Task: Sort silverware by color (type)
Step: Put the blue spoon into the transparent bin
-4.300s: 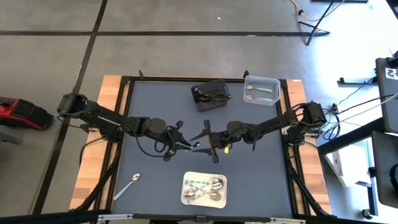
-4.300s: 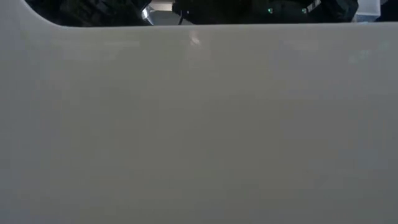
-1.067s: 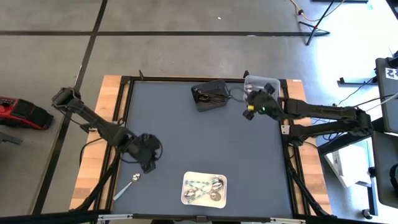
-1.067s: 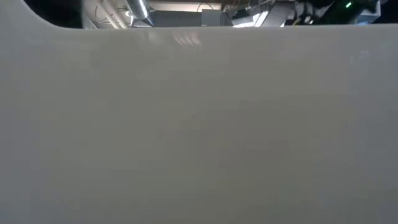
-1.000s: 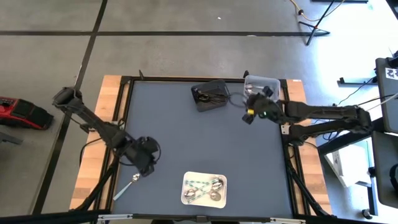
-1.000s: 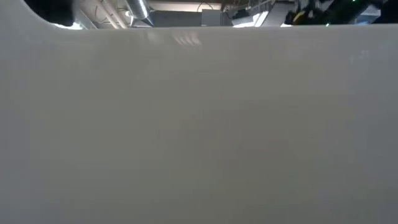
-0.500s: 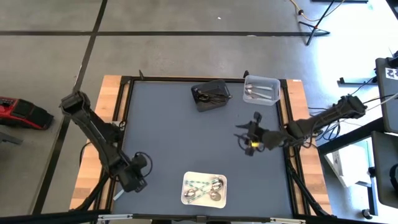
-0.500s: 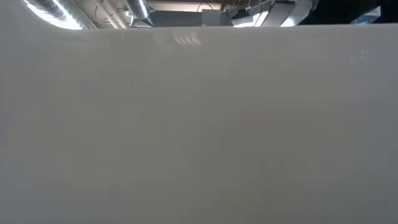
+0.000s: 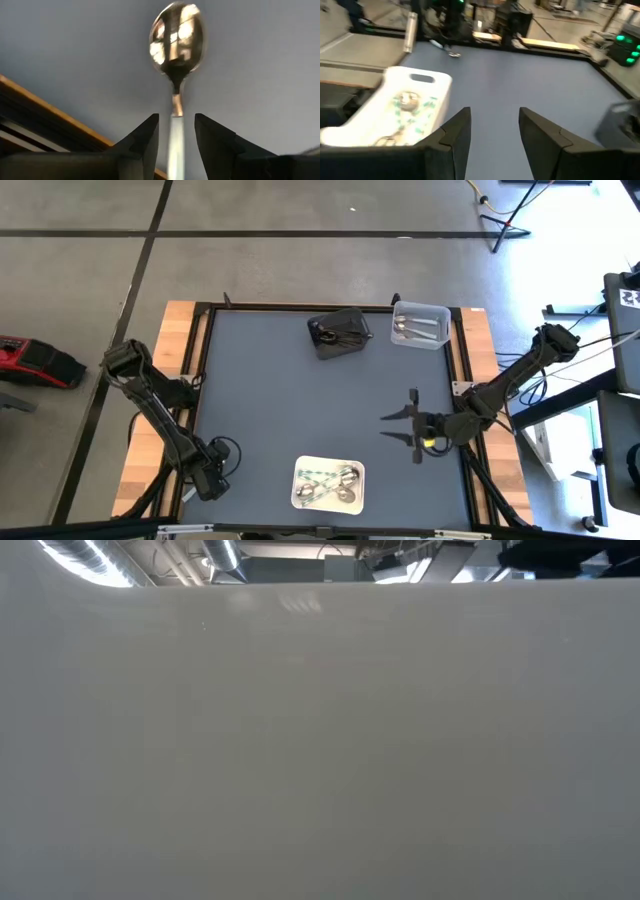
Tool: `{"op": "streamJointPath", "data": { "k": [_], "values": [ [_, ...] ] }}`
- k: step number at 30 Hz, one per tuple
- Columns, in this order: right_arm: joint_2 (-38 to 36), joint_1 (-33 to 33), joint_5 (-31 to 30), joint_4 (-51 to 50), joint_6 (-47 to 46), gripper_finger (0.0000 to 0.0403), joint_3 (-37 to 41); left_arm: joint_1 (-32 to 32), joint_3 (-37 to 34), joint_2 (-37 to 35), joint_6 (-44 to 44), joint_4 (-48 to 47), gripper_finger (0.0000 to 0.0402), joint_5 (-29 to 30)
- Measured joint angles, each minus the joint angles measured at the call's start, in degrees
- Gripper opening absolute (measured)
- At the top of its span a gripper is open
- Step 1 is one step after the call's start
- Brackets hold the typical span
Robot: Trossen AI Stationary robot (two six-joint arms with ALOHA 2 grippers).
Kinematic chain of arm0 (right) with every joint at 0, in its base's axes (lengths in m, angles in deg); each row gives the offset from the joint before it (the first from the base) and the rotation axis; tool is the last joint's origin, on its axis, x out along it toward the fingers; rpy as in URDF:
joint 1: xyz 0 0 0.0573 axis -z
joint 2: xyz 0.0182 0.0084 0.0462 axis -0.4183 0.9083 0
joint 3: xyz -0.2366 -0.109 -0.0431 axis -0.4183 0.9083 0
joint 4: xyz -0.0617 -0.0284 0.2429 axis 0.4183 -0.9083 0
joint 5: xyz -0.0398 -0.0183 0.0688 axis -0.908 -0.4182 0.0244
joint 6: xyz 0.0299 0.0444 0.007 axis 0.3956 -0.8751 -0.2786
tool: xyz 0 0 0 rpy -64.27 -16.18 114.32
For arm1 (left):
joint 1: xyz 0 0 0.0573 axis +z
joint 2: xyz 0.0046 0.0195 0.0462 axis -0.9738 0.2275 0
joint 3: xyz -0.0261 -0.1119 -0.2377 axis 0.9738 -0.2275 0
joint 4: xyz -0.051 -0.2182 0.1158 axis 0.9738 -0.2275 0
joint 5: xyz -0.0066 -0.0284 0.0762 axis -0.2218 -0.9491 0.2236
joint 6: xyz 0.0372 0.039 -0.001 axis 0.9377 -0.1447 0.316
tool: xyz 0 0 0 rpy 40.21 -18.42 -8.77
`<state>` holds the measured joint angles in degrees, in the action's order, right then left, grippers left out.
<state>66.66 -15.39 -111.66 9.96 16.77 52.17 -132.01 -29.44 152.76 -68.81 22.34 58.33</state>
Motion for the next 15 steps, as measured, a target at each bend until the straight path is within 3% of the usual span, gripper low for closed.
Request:
{"op": "streamJointPath", "data": {
  "k": [8,15],
  "values": [
    [2.18,-5.29,0.33,5.61,-1.01,0.0156,0.02,-0.01,0.02,2.99,0.31,0.36,0.0115,-1.78],
    [7.33,-5.12,-0.37,10.84,-0.09,0.0156,0.02,-0.08,0.07,2.96,3.52,0.36,0.0036,1.45]
  ]
}}
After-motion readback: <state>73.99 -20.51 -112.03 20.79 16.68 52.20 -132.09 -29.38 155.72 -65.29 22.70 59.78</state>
